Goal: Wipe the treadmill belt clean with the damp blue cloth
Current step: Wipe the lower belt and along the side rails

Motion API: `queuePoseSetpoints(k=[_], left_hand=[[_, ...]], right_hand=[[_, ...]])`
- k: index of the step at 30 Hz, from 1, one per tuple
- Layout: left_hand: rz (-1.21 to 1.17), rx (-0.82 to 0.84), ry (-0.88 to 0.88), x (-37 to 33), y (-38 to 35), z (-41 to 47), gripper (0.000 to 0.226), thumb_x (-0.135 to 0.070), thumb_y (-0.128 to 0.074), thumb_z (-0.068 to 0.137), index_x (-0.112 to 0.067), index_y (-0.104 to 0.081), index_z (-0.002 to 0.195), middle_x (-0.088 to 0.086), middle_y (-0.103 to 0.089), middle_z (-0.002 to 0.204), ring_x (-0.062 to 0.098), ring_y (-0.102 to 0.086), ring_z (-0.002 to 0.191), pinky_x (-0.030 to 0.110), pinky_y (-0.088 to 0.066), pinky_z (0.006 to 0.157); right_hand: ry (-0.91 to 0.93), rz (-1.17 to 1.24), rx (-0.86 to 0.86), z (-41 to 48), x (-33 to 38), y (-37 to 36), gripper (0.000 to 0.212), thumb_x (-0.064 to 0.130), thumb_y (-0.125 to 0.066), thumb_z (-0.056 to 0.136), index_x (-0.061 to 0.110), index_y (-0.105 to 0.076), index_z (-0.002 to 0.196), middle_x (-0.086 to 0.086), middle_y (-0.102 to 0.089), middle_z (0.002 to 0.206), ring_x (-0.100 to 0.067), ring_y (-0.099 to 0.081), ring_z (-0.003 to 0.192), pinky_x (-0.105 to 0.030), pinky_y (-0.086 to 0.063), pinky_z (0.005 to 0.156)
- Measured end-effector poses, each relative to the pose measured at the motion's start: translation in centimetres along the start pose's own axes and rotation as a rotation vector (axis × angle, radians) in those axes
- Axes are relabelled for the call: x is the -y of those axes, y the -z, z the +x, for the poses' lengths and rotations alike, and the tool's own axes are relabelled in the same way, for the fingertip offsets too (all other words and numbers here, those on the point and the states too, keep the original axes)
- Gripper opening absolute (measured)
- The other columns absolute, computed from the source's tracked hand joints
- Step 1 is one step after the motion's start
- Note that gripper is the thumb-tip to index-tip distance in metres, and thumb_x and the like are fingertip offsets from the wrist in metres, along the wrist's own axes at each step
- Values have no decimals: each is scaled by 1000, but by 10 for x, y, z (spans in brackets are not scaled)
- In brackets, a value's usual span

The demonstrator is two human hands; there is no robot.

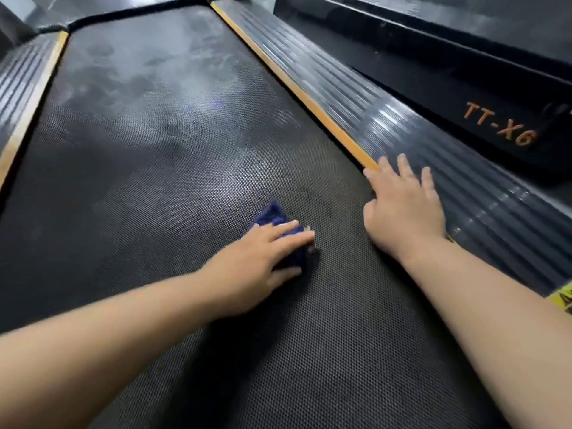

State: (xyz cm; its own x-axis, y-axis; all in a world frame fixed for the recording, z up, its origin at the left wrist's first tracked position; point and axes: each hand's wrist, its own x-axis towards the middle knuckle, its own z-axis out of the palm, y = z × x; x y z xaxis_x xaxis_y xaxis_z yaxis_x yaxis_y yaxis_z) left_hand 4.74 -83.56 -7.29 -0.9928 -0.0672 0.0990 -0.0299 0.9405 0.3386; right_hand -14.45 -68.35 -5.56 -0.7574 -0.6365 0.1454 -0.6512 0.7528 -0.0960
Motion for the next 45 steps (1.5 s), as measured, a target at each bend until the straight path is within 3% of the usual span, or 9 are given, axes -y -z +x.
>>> queuePoseSetpoints(k=[6,9,13,19,26,33,37,41,45], left_hand=[[88,-81,483,53,11,110,62,-38,-49,94,-20,-24,147,12,-30,150,31,-25,140,48,-21,113],[10,-152,324,19,-3,70,47,-33,-53,92,-22,-42,136,4,-44,139,26,-37,131,41,-26,109],[12,-24,31,0,2,24,59,-39,-52,93,-30,-28,146,-10,-23,155,9,-18,142,31,-13,117],[51,-127,537,46,17,117,44,-34,-50,94,-24,-42,137,9,-35,147,30,-27,139,46,-20,111],[-7,41,100,-16,1,10,58,-40,-51,94,-40,-25,146,-16,-12,155,2,-9,141,29,-8,117],[71,-131,586,42,16,98,48,-37,-49,93,-25,-39,139,7,-36,144,29,-30,136,46,-23,110],[106,-103,330,-7,7,40,65,-29,-54,85,-29,-29,145,1,-32,152,19,-30,138,31,-23,111],[-355,-159,401,-27,39,8,58,-38,-66,75,-50,-38,124,-9,-61,118,14,-60,102,29,-45,88],[-1211,-343,805,-42,62,30,52,-66,-50,81,-25,-61,111,3,-66,95,21,-59,74,26,-41,56]], right_hand=[[-47,137,47,7,-8,6,58,-1,-32,87,17,-34,142,-8,-20,157,-28,-12,145,-45,-9,119],[-53,115,60,6,-5,4,60,-1,-32,87,16,-29,144,-8,-17,158,-28,-11,145,-44,-9,119],[-32,89,57,6,-7,4,58,4,-33,89,15,-26,146,-10,-16,157,-29,-12,145,-44,-11,118],[-34,102,36,5,-5,4,59,1,-32,86,15,-29,144,-8,-17,158,-28,-12,145,-42,-10,118],[-40,97,66,4,-6,7,60,2,-33,85,13,-27,144,-10,-15,157,-28,-11,145,-43,-11,118],[-44,111,85,6,-5,7,63,2,-32,86,15,-23,147,-9,-12,158,-28,-9,146,-43,-9,119],[-67,142,134,4,-4,9,63,7,-34,87,16,-21,148,-8,-11,159,-27,-6,146,-43,-7,119],[-16,427,109,5,2,25,62,9,-47,84,23,-37,144,-4,-32,152,-24,-25,141,-42,-17,118],[31,1238,444,-1,28,50,48,-1,-58,83,25,-59,123,2,-62,124,-14,-58,114,-30,-45,101]])
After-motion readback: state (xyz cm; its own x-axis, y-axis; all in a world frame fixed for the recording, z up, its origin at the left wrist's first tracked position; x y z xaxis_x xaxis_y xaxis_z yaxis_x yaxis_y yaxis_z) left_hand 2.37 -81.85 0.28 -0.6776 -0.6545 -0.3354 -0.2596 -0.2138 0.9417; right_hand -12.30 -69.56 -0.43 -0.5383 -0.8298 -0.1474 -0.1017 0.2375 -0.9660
